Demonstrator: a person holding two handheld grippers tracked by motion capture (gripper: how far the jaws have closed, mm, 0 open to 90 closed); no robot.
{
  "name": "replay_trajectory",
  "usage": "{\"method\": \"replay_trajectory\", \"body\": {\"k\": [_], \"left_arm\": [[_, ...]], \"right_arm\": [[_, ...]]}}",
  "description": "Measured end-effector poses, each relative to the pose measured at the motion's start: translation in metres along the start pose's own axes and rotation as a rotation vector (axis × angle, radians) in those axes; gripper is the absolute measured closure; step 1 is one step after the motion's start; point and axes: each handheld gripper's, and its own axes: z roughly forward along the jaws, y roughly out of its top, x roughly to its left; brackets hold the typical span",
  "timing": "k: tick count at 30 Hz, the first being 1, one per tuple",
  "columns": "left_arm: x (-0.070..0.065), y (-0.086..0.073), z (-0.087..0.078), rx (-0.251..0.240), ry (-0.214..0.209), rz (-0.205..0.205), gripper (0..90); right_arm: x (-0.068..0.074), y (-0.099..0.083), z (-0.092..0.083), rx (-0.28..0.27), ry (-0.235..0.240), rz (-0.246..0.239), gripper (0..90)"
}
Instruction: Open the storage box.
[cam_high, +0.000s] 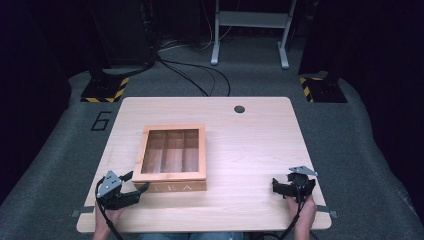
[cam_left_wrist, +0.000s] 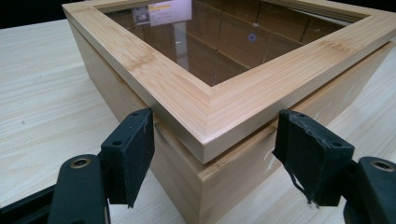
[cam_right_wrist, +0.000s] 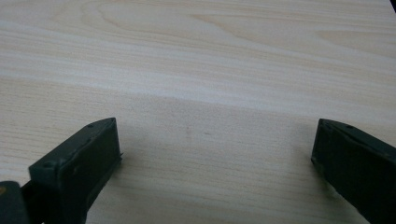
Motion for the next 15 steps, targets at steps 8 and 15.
{"method": "replay_trajectory", "body": {"k": [8, 15], "left_arm": [[-0.0015, 0.0012, -0.0015, -0.033, 0.019, -0.007, 28.4], [-0.0037, 0.0038, -0.0028, -0.038, 0.044, 0.022, 28.1]], "right_arm": [[0.0000, 0.0000, 0.0000, 0.000, 0.000, 0.000, 0.6], [0.0000, 0.0000, 0.0000, -0.001, 0.000, 0.000, 0.6]]}}
